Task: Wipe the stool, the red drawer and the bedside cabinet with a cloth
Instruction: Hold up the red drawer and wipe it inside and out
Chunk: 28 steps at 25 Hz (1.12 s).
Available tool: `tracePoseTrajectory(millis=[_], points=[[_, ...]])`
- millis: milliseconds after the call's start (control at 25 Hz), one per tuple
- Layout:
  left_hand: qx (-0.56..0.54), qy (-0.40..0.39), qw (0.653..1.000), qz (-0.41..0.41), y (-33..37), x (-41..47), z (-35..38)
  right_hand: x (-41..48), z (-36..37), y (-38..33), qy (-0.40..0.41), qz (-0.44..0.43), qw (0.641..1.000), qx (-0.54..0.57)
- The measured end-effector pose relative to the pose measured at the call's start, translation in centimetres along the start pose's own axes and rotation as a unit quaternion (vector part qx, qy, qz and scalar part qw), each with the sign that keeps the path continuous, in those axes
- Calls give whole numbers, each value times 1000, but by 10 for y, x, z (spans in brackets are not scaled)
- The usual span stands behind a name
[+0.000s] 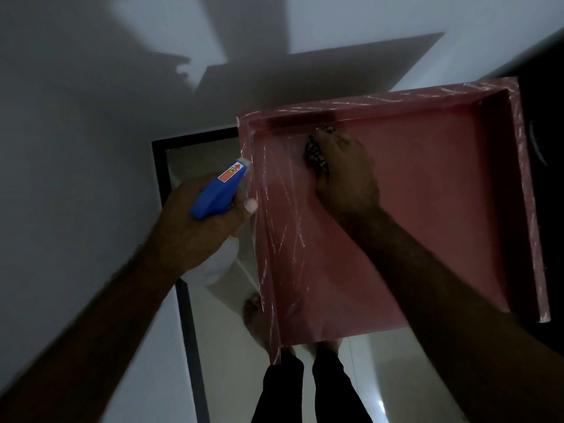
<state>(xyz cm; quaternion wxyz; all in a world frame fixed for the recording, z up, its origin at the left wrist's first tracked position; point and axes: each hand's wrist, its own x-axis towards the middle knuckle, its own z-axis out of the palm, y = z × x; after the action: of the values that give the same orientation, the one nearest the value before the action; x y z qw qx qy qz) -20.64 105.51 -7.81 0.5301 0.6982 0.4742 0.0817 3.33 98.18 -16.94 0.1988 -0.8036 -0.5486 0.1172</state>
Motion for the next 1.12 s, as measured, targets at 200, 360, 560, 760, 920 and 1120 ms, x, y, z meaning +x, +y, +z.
tracePoseTrajectory(millis=[200,360,560,760,920,1120], points=[[2,-12,1000,-14,0,3,-1,6,-3,6,-42,-50,998,13],[2,-10,1000,-21,-3,5,-3,6,-3,14,13,10,1000,23],[-13,-4,1000,-11,-8,7,-7,4,8,11,53,70,995,42],[-23,3,1000,-17,-4,6,-6,7,17,-2,86,34,995,35],[-32,11,999,-17,-1,6,-1,9,25,-27,57,10,997,44],[-17,4,1000,0,0,4,0,11,24,-31,34,-21,998,57]])
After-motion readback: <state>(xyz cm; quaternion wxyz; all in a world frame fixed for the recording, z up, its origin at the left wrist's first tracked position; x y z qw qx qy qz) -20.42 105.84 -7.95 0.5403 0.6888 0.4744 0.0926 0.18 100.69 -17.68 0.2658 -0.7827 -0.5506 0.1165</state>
